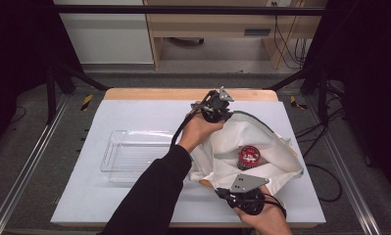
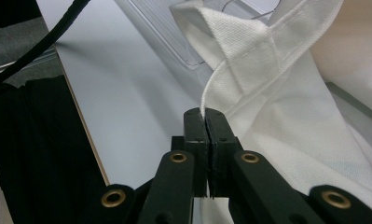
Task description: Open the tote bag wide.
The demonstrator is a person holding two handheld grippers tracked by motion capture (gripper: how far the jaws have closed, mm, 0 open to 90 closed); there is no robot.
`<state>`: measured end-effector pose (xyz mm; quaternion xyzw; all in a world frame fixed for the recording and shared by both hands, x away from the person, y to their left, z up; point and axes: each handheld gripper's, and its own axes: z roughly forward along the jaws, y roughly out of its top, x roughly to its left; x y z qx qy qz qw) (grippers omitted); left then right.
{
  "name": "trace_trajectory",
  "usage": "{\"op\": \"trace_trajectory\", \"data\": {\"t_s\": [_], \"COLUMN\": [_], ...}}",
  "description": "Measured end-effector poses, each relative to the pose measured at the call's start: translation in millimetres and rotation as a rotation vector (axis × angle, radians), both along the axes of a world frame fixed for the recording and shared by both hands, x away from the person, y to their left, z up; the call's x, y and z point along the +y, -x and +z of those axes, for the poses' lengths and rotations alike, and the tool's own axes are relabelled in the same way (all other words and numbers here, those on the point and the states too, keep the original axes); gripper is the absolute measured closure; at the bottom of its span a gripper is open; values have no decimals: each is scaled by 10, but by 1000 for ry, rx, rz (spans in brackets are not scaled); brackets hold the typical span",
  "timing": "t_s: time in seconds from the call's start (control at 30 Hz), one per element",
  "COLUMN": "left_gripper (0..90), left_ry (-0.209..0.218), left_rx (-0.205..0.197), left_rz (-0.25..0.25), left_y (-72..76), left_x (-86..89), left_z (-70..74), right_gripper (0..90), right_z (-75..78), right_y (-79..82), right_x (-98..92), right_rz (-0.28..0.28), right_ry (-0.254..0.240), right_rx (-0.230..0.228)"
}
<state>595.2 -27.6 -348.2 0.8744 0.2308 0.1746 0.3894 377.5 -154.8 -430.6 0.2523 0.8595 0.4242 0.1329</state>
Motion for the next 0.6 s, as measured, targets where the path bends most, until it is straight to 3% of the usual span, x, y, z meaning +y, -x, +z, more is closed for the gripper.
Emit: {"op": "trace_trajectory", "data": {"t_s": [0.17,0.6], "left_gripper": [807,807], "left_ry": [-6,-19], "left_rx": [-1,-15], "left_rz": [-1,13], "left_y": [33,76], "left_x": [-15,7], "left_z": [-45,-3], "right_gripper": [892,892], "right_z": [-8,-11], "right_y": [5,29], "right_x": [-9,-1], "right_rz": [1,13], "right_ry": [3,7], "right_rx": [2,-4]}}
